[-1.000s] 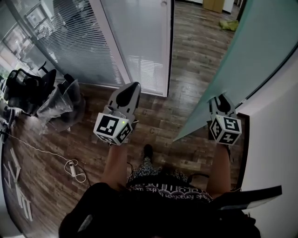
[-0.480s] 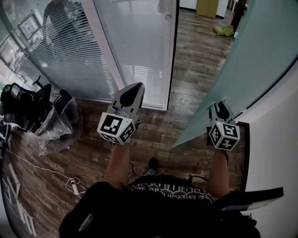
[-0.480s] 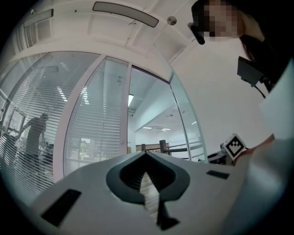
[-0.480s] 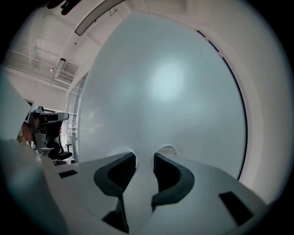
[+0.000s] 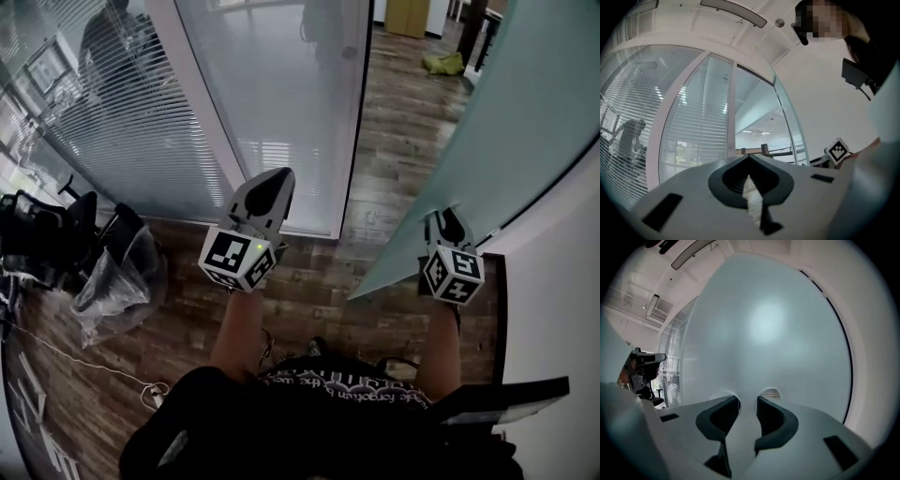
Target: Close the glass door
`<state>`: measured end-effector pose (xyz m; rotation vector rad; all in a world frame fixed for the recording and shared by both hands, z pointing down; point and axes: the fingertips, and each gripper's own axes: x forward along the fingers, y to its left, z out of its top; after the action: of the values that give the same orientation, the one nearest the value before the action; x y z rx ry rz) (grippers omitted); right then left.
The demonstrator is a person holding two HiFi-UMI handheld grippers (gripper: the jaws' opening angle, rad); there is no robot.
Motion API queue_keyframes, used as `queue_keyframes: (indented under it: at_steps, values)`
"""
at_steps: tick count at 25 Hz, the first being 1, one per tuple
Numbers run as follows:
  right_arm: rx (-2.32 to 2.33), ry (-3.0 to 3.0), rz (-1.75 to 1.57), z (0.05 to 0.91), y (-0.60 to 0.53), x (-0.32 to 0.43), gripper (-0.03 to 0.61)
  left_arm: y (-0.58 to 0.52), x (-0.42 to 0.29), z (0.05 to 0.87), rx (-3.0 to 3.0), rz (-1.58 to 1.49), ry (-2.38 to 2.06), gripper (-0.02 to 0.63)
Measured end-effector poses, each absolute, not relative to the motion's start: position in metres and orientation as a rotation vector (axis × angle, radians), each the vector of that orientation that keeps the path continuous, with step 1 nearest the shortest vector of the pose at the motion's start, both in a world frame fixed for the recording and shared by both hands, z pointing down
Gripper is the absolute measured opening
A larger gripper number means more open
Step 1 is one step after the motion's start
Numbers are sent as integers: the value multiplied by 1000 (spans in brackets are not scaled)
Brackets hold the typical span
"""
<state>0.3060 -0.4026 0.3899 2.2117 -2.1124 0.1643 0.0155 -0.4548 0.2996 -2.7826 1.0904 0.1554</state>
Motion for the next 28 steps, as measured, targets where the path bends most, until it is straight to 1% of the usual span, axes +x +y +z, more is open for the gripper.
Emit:
queue_keyframes:
  at_steps: [6, 16, 28]
  values:
    - [2278, -2062, 164, 389, -434, 305, 123, -486, 4, 303, -2805, 164, 1076, 2]
    - [2257, -2095, 146, 390, -493, 300, 123, -522, -8, 310, -2802, 169, 1118, 2]
    - [2257, -2103, 150, 389, -579, 302, 120, -594, 1, 300, -2749, 189, 1188, 2]
